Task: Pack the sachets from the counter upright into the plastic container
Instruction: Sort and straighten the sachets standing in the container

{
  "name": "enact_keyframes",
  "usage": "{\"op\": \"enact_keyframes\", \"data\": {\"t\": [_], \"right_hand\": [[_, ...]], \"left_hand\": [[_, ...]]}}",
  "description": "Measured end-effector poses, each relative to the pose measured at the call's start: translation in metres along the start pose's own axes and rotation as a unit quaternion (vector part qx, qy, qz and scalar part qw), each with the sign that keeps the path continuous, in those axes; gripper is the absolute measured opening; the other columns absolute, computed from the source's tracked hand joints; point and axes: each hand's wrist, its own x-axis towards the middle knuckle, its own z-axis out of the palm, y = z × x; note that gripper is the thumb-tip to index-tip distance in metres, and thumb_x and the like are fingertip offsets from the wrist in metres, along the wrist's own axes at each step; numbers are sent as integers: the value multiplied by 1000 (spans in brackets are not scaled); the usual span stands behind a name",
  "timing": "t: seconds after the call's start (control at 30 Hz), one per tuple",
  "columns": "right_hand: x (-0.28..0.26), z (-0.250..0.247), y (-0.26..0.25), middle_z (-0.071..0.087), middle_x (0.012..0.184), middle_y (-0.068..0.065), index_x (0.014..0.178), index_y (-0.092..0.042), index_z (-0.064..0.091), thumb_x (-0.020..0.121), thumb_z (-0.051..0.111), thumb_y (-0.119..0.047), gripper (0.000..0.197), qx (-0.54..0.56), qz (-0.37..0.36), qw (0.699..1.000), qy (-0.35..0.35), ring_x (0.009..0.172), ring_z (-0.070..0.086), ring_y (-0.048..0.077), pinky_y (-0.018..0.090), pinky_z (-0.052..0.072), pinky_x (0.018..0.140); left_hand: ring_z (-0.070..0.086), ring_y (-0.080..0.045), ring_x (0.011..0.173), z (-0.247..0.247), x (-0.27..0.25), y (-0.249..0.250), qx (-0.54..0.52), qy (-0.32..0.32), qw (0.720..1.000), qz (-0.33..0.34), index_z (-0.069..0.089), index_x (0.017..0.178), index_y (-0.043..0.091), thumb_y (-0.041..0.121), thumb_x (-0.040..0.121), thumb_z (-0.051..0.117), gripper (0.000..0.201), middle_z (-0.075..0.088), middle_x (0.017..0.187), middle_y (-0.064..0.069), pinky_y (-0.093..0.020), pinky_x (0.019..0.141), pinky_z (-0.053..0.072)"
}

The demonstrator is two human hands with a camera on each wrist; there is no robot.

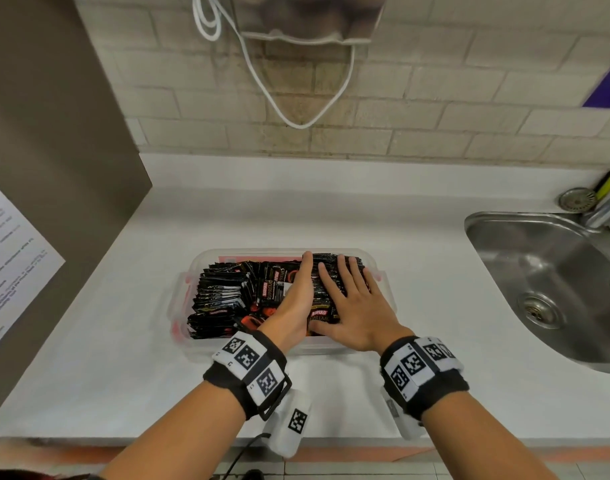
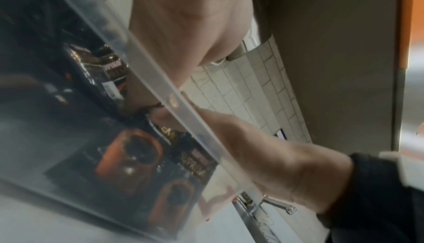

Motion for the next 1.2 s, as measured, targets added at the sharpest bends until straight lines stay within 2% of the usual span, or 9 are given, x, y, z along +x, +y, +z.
{"op": "enact_keyframes", "data": {"t": [0.17,0.33,0.43,0.53,0.6,0.7,0.87,0.97,1.2], "right_hand": [[10,1,-1,-38,158,12,144,-37,-36,91,32,-72,93,-25,15,999,-21,144,-39,28,51,-17,121],[11,5,-1,-36,159,10,149,-38,-31,90,33,-72,93,-14,17,1000,3,145,-37,26,48,-19,121],[10,7,0,-31,161,10,152,-39,-25,89,35,-68,92,2,10,999,32,147,-34,25,46,-19,122],[10,9,1,-30,161,10,151,-38,-25,88,33,-67,91,-1,5,999,45,147,-33,24,46,-17,122],[11,10,1,-29,161,10,153,-37,-23,88,33,-67,91,-4,4,999,48,148,-32,24,46,-16,123],[11,11,2,-29,162,9,156,-36,-19,88,33,-68,91,-3,3,999,53,149,-30,25,46,-16,123],[12,11,2,-28,162,10,155,-36,-20,90,34,-67,90,2,5,998,55,149,-30,25,47,-16,122],[12,11,1,-28,163,10,156,-36,-19,90,35,-68,91,10,7,998,56,149,-30,25,48,-15,123],[9,8,-1,-27,163,11,158,-34,-15,91,36,-68,91,13,5,998,55,150,-28,28,51,-10,123]], "left_hand": [[13,-18,153,-2,1,-1,-1,-8,1000,2,18,158,38,79,90,36,81,13,167,4,-48,119,19],[13,-18,153,-6,1,-2,-11,-17,1000,16,19,158,36,74,93,37,78,14,167,6,-45,117,21],[14,-18,153,-9,-3,3,45,-4,998,38,16,160,27,65,101,32,72,14,167,2,-41,120,19],[29,-20,149,-21,-6,14,178,20,979,94,28,157,19,49,106,34,59,30,163,-3,-41,123,22],[40,-20,141,-32,-11,26,303,35,939,157,40,152,16,30,107,40,47,42,155,-5,-38,120,29],[42,-22,136,-40,-9,48,507,64,830,223,49,144,11,7,100,44,44,45,146,-7,-32,112,34],[43,-27,124,-40,-1,61,741,27,657,136,50,133,7,10,95,55,39,45,132,-10,-42,97,47],[45,-27,121,-42,6,57,774,35,618,133,50,129,8,15,95,58,36,47,128,-9,-40,93,46],[46,-28,123,-32,20,54,810,72,566,133,55,127,11,26,95,63,37,48,129,-9,-45,104,38]]}}
